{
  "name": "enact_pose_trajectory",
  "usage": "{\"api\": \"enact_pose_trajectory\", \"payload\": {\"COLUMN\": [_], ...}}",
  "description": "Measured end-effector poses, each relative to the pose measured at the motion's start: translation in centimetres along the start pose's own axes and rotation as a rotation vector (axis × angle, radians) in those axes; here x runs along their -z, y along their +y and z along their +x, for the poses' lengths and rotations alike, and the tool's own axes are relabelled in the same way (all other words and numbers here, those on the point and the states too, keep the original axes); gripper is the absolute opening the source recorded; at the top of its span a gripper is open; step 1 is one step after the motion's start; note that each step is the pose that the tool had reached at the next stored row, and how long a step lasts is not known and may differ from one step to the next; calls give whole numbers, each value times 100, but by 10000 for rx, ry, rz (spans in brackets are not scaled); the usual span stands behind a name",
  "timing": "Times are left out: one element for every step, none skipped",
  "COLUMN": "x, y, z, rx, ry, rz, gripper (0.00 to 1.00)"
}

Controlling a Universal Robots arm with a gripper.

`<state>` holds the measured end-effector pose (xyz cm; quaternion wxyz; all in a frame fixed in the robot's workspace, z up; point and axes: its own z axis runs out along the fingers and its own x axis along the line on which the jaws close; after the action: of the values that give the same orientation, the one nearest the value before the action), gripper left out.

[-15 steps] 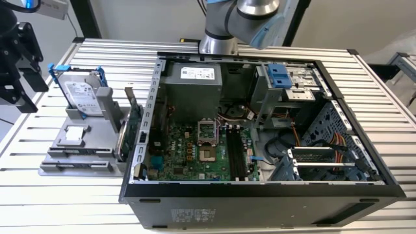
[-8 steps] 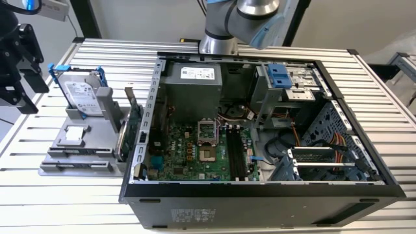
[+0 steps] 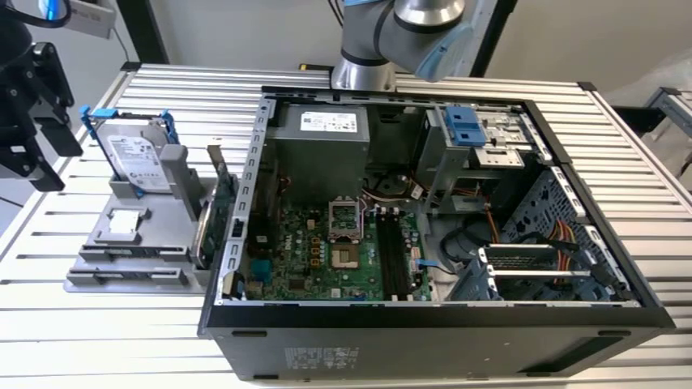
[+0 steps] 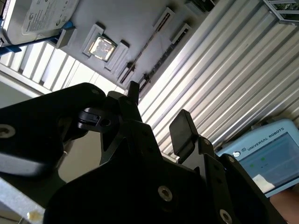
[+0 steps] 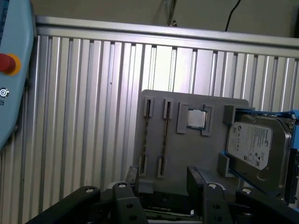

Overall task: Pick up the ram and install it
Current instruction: 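Pick up the ram and move it above insertion slot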

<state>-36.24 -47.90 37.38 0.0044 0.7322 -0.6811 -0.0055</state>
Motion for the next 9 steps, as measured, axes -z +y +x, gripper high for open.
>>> {"api": "enact_pose_trajectory", "payload": {"x": [-3, -6, -9, -12, -14, -17, -19, -22, -24], "y": [0, 0, 0, 0, 0, 0, 0, 0, 0], "z": [0, 0, 0, 0, 0, 0, 0, 0, 0], "rx": [0, 0, 0, 0, 0, 0, -1, 0, 0], "ry": [4, 6, 10, 13, 16, 19, 23, 25, 28], "rz": [0, 0, 0, -1, -1, -1, -2, -2, -2], "gripper": [100, 100, 100, 100, 100, 100, 100, 100, 100]}}
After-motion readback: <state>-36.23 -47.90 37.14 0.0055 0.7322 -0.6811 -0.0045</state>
